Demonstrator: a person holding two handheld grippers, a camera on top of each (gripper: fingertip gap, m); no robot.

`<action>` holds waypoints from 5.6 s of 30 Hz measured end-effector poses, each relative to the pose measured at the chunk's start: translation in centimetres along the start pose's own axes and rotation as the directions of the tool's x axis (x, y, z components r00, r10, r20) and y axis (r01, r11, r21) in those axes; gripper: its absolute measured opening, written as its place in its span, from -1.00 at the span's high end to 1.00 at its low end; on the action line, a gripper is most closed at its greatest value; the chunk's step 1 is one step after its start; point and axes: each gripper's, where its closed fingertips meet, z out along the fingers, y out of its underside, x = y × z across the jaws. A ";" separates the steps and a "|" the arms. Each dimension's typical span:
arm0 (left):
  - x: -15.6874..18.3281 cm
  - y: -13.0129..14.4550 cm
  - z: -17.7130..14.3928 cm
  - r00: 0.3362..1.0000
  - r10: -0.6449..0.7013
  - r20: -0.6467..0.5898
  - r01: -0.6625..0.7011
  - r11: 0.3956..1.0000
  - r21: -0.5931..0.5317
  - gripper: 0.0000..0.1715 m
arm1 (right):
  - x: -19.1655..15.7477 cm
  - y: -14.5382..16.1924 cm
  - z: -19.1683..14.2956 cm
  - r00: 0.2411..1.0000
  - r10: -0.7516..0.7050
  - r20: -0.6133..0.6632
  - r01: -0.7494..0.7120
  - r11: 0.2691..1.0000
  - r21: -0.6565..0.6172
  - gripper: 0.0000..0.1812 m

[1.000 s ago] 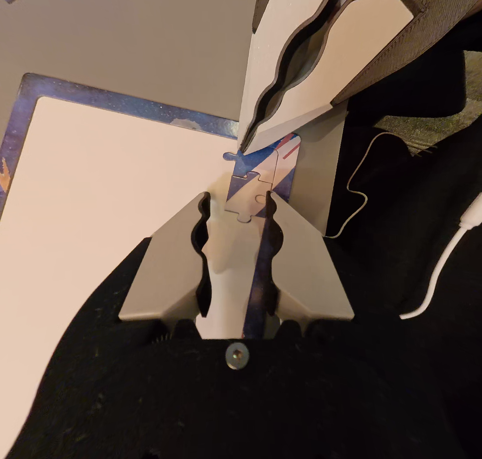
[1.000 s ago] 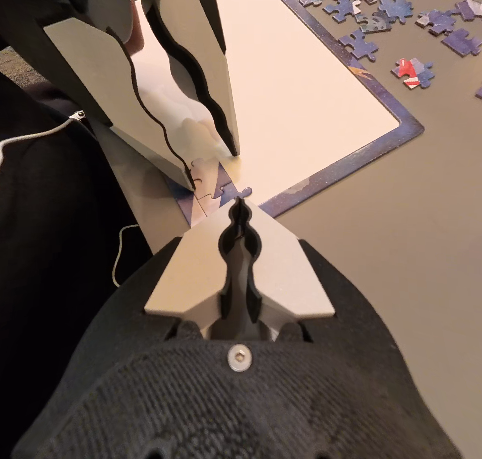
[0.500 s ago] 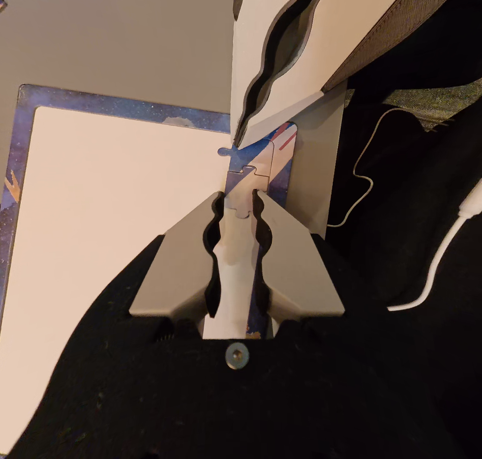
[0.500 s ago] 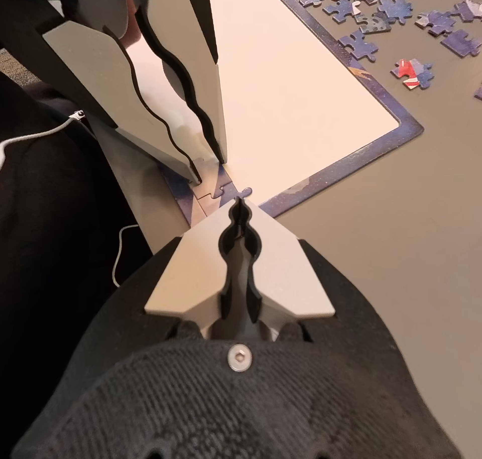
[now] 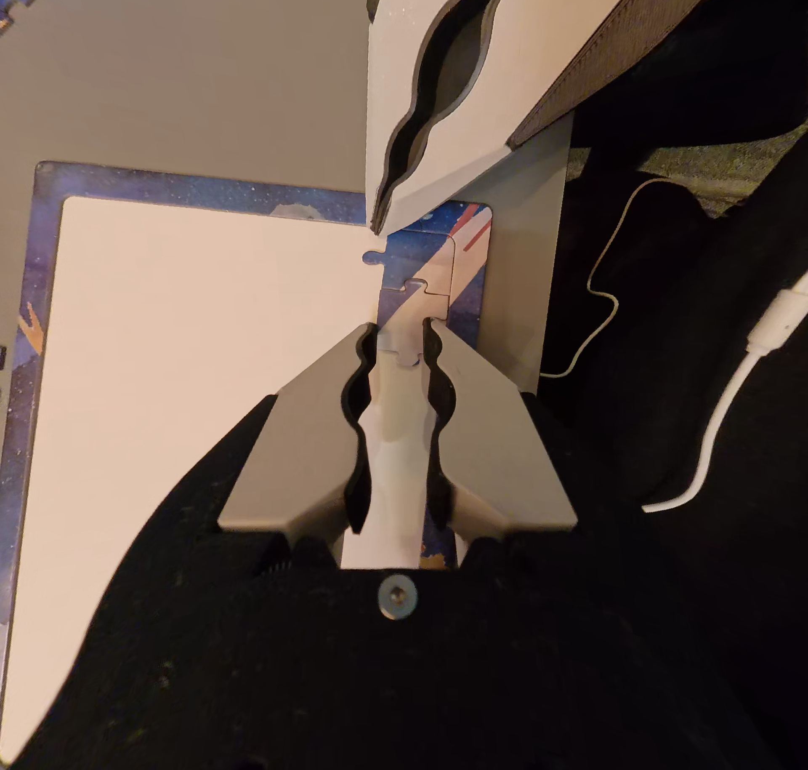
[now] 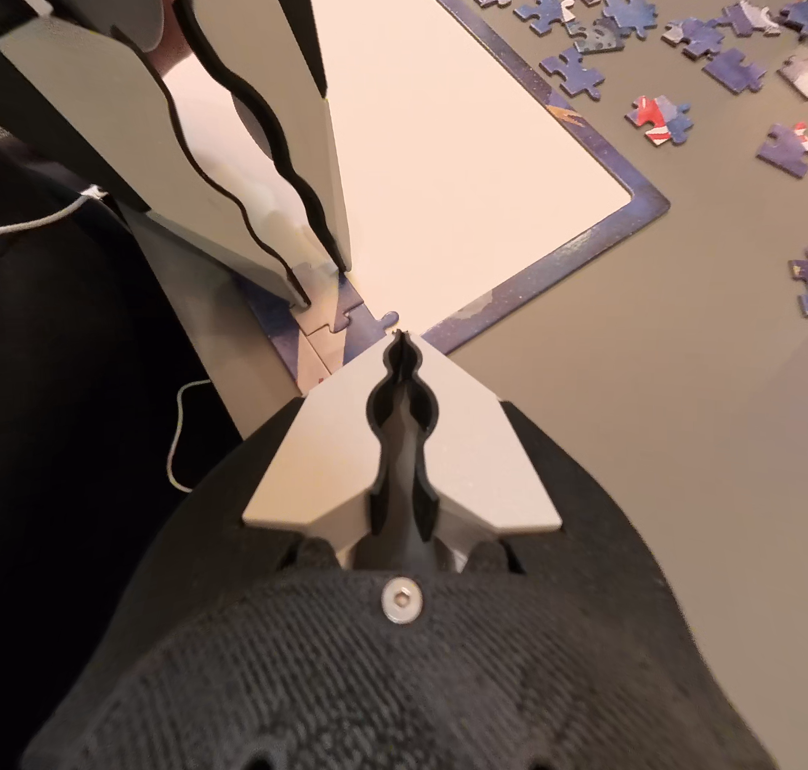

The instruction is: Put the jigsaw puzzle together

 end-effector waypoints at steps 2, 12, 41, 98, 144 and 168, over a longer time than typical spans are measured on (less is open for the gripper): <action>0.0 -0.2 -0.3 1.000 -0.009 -0.003 0.009 1.000 0.020 0.74 | 0.0 0.0 0.0 1.000 0.001 0.001 -0.001 1.000 0.000 1.00; -0.1 -0.1 -0.1 1.000 -0.017 -0.005 0.017 1.000 0.023 0.74 | 0.0 0.0 -0.1 1.000 -0.025 -0.018 0.025 1.000 0.005 1.00; -1.9 1.6 -1.4 0.994 -0.087 0.059 0.083 0.995 0.063 0.74 | -0.5 -1.3 1.5 0.995 -0.007 0.098 0.012 0.999 -0.050 0.85; -1.1 2.1 -4.1 0.990 -0.143 0.014 0.133 0.953 0.274 0.75 | -3.5 1.2 -1.4 0.692 -0.466 0.552 0.643 0.745 -0.177 0.40; 2.8 6.5 -5.4 0.919 -0.322 0.227 0.265 0.932 0.249 0.73 | -2.6 -0.3 0.4 0.999 0.004 0.035 -0.002 0.997 -0.082 0.60; 1.1 1.3 -1.2 0.949 -0.297 0.102 0.261 0.927 0.271 0.74 | -3.9 -1.2 1.4 0.998 -0.016 0.062 0.019 0.998 -0.052 0.65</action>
